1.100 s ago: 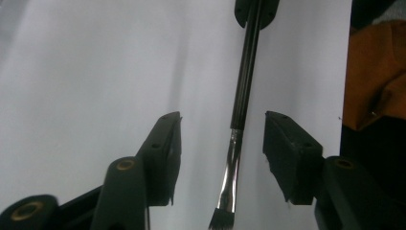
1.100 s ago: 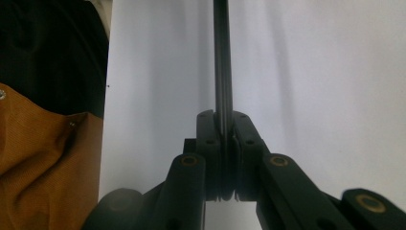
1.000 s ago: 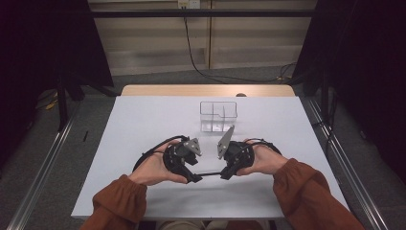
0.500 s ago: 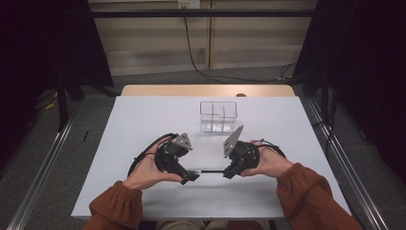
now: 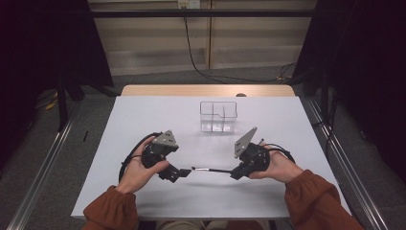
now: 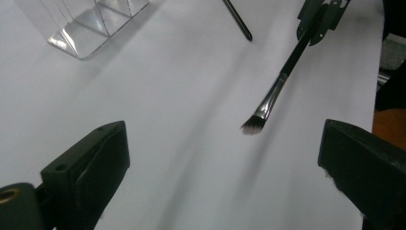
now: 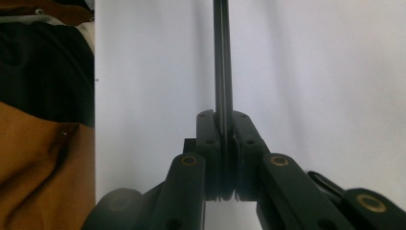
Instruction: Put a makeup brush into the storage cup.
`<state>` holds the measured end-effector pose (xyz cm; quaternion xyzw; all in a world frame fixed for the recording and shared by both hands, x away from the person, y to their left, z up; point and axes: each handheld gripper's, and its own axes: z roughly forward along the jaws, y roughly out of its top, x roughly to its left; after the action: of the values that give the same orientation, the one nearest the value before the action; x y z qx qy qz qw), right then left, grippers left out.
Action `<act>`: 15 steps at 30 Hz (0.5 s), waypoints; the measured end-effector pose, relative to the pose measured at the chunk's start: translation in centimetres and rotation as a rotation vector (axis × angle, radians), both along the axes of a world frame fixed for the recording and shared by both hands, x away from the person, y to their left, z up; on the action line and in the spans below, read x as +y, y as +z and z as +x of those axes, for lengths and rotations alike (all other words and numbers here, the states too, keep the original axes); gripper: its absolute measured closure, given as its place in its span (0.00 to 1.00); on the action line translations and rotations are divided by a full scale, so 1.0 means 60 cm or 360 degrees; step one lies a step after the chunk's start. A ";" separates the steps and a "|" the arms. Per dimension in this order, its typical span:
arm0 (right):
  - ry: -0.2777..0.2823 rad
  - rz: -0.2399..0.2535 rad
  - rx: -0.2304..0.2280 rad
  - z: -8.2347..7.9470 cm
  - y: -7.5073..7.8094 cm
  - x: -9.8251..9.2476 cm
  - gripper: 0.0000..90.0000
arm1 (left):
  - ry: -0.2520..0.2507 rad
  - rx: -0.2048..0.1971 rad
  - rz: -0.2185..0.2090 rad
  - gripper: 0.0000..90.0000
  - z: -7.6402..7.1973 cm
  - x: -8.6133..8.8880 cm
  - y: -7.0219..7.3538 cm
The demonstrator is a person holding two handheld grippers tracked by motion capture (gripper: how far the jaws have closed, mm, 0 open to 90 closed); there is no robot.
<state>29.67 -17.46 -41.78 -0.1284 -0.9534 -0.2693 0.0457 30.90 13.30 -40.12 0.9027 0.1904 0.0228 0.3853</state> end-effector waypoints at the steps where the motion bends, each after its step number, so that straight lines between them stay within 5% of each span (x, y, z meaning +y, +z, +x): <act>1: -0.0015 0.0001 -0.0005 -0.001 -0.001 -0.002 0.93 | 0.0016 -0.0012 0.0001 0.04 -0.001 0.002 -0.001; 15: -0.0167 0.0159 -0.0053 -0.007 -0.016 -0.012 0.93 | 0.0128 -0.0079 -0.0072 0.04 -0.017 0.026 -0.011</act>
<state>29.22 -18.16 -42.71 -0.1712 -0.9313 -0.3208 0.0219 29.91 14.84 -40.75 0.8846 0.2173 0.0564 0.4088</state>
